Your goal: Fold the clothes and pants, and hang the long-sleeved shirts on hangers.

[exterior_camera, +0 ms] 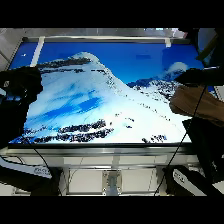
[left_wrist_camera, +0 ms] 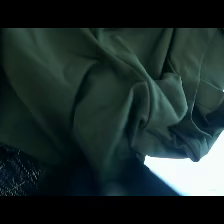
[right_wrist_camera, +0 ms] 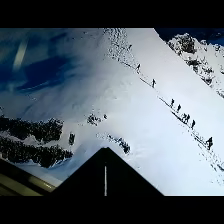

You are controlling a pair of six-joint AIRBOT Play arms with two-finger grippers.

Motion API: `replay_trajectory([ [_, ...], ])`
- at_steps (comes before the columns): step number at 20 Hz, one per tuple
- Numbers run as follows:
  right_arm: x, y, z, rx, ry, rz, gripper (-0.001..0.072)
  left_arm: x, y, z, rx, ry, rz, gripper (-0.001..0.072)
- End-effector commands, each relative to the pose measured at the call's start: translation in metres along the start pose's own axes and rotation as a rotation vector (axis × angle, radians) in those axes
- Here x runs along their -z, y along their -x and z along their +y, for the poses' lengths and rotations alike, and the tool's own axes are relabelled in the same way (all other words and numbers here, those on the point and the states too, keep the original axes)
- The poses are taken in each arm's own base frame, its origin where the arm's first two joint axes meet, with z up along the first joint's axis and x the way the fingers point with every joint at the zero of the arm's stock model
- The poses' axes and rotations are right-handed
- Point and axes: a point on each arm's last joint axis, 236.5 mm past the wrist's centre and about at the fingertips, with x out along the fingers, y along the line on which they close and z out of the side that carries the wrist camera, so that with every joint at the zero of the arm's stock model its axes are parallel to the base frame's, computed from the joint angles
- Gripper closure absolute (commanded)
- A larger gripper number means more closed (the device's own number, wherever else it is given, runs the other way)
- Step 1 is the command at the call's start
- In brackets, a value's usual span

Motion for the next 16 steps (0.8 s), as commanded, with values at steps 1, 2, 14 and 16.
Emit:
replay_trajectory([
  [1,-0.009,0.0,-0.003,0.014,0.001,-0.039,0.0709,-0.003,0.004,-0.002,0.004,0.001,-0.004,0.0684],
  [2,-0.009,0.0,-0.005,0.023,0.003,-0.036,0.0709,-0.006,0.013,-0.006,0.009,-0.01,-0.005,0.0684],
  [14,0.082,0.042,-0.105,0.473,-0.001,0.367,0.0709,0.084,0.297,-0.191,0.492,-0.446,-0.009,0.0685],
  [16,0.078,0.044,-0.11,0.493,0.037,0.359,0.0709,0.14,0.319,-0.232,0.6,-0.575,0.056,0.0684],
])
